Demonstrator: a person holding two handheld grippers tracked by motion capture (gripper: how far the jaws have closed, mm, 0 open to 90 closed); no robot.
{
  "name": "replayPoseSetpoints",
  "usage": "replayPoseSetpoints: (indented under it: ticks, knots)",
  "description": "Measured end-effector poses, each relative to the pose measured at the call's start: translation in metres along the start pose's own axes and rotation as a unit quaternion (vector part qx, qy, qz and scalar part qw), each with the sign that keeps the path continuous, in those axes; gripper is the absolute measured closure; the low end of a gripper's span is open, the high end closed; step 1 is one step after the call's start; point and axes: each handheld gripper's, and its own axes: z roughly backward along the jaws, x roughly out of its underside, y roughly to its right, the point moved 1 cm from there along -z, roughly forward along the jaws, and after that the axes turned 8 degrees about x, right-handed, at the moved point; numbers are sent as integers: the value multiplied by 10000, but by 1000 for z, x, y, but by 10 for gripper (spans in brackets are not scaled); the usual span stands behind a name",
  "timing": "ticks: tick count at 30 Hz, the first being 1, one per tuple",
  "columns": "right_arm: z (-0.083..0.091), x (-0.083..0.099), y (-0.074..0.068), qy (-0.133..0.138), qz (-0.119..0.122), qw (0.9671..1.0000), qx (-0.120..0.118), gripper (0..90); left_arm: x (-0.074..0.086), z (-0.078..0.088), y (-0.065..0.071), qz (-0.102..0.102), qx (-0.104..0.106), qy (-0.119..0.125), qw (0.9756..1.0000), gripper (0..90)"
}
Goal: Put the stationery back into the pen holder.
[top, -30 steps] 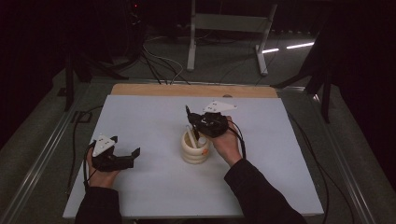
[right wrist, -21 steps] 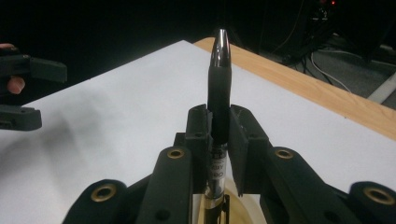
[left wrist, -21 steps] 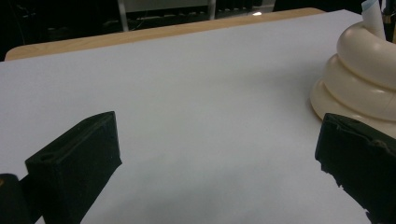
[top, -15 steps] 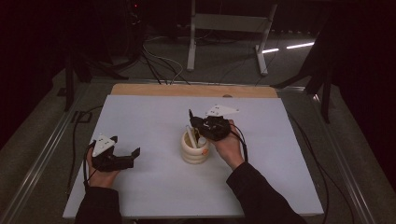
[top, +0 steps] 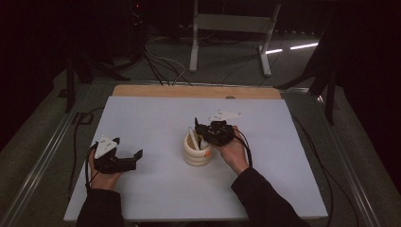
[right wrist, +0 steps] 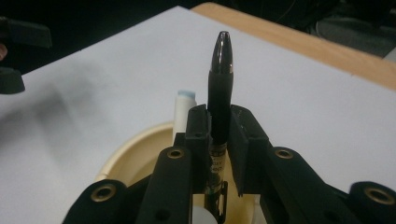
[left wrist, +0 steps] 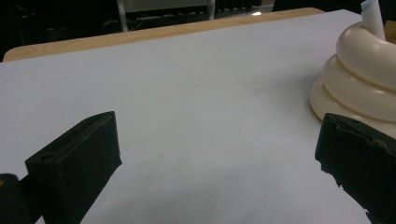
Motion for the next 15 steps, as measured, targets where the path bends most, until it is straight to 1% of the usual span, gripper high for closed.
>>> replayPoseSetpoints:
  ticks: [4, 7, 9, 11, 12, 13, 15]
  knots:
    - [-4, 3, 0, -199, 19, 9998, -59, 788, 0, 0, 0, 1, -2, -2, 10000, 4]
    - [-6, 4, -1, -202, 16, 9998, -91, 773, 0, 0, 0, 2, -3, 0, 10000, 5]
    - [-5, 3, -2, -185, 78, 9997, -117, 713, 0, 0, 0, 3, -6, 1, 10000, 4]
    - [-5, 2, -3, -110, 85, 9999, -94, 601, 0, 0, 0, 2, -6, 1, 10000, 5]
    - [-4, 1, -4, -93, 90, 9999, -82, 561, 0, 0, 0, 0, -5, 0, 10000, 5]
    - [-4, 0, -4, -109, 51, 9999, -79, 526, 0, 0, 0, 0, -3, -2, 10000, 5]
    - [-4, -1, -3, -79, -6, 9999, -152, 464, 0, 0, 0, 2, -6, 3, 10000, 5]
